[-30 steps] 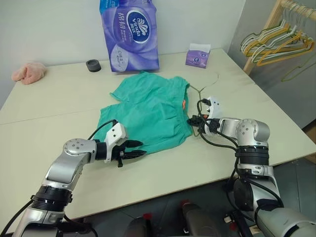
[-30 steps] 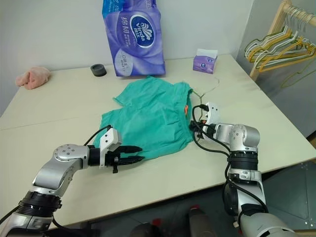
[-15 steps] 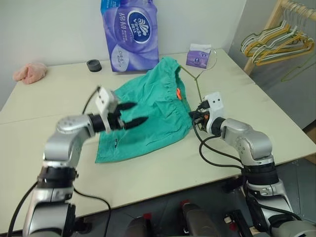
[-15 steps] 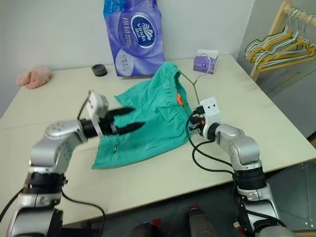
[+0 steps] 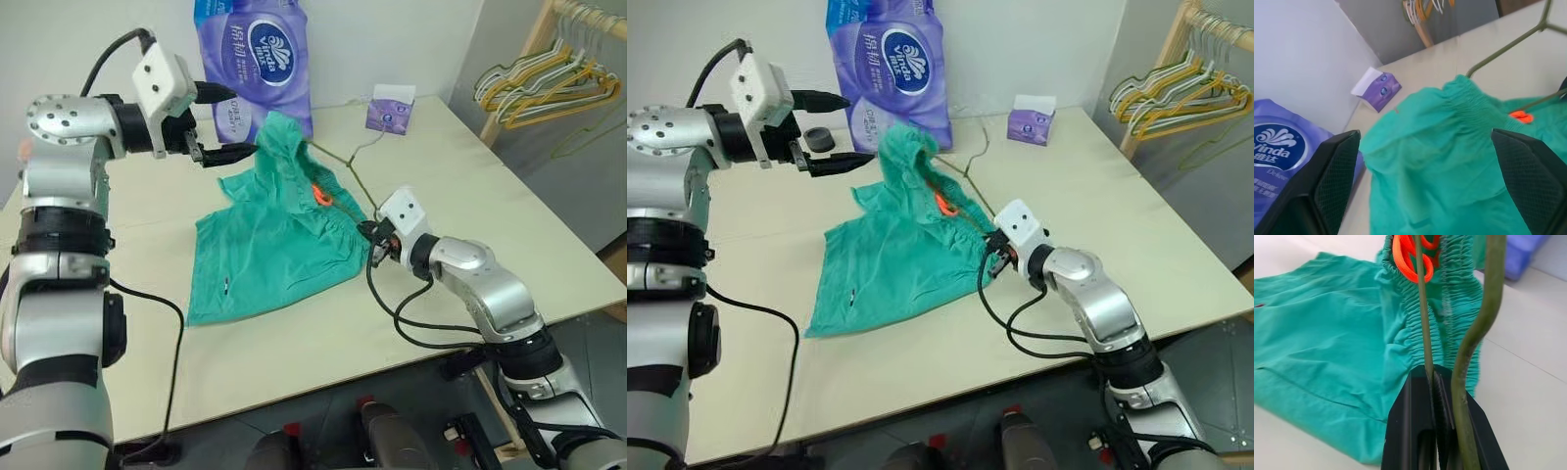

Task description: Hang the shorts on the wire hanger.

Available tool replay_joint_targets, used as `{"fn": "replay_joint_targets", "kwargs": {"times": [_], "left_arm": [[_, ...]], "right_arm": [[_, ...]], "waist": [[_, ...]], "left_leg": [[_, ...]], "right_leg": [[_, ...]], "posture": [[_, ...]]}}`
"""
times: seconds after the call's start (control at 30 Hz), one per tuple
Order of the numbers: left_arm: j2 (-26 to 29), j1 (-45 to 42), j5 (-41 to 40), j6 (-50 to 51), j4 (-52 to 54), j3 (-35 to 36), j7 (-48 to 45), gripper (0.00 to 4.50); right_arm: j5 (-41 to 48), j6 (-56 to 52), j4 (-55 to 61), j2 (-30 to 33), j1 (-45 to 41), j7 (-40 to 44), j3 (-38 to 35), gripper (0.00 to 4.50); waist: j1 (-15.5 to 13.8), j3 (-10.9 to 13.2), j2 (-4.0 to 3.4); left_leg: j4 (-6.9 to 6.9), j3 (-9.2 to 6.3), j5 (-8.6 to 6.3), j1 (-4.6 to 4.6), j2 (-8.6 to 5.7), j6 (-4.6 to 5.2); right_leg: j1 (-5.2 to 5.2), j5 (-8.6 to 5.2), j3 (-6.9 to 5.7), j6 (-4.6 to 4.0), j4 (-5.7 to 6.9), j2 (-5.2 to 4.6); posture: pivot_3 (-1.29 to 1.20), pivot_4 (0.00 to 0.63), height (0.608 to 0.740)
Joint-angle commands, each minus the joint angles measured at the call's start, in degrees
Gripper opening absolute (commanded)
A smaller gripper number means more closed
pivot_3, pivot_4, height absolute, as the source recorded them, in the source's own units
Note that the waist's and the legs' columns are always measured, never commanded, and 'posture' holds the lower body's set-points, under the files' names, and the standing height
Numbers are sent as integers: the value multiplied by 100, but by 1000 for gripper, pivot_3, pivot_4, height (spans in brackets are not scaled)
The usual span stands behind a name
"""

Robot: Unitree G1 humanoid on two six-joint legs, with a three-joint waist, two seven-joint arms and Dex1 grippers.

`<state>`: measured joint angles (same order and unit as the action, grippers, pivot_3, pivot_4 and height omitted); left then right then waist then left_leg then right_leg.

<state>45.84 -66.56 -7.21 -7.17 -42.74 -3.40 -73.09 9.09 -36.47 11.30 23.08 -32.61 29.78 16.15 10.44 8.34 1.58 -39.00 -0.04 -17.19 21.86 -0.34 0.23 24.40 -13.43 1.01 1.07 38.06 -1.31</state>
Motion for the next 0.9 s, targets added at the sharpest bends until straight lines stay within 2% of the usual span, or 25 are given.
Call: {"fn": "replay_joint_targets", "kwargs": {"times": [0.03, 0.23, 0.5, 0.6, 0.9], "left_arm": [[-6, -215, 331, -733, -392, -203, -319, 4489], [-148, -112, 513, -1210, -623, -435, -852, 4489], [-196, -5, 941, -1916, -1041, -652, -924, 4489], [-209, 48, 968, -1932, -1058, -657, -1034, 3886], [-298, 344, 852, -1670, -640, -632, -1300, 1091]], "right_arm": [[-220, 385, 315, 95, -52, 165, 119, 0], [-490, 703, 368, 192, -60, 406, 305, 0], [-863, 1434, 415, 381, -160, 758, 428, 0], [-936, 1602, 420, 401, -163, 857, 419, 0], [-1112, 1945, 427, 350, -154, 1014, 466, 0]], "waist": [[24, 0, 0], [66, 0, 1], [82, -1, 2], [83, -2, 3], [83, -2, 4]], "left_leg": [[0, 1, 0, 1, 0, 0], [-5, -2, 0, 6, 1, 0], [-6, -4, 0, 5, 3, 1], [-7, -2, 0, 5, 2, 1], [-9, -3, 0, 5, 2, 1]], "right_leg": [[0, 0, 1, 0, 0, -1], [2, 0, -1, 0, 2, -2], [3, 0, -3, 0, 5, 0], [3, 0, -2, 0, 5, -1], [3, 0, -1, 0, 8, -1]], "posture": [[-213, 86, 740], [-220, 86, 740], [-227, 86, 740], [-226, 86, 740], [-224, 87, 740]]}}
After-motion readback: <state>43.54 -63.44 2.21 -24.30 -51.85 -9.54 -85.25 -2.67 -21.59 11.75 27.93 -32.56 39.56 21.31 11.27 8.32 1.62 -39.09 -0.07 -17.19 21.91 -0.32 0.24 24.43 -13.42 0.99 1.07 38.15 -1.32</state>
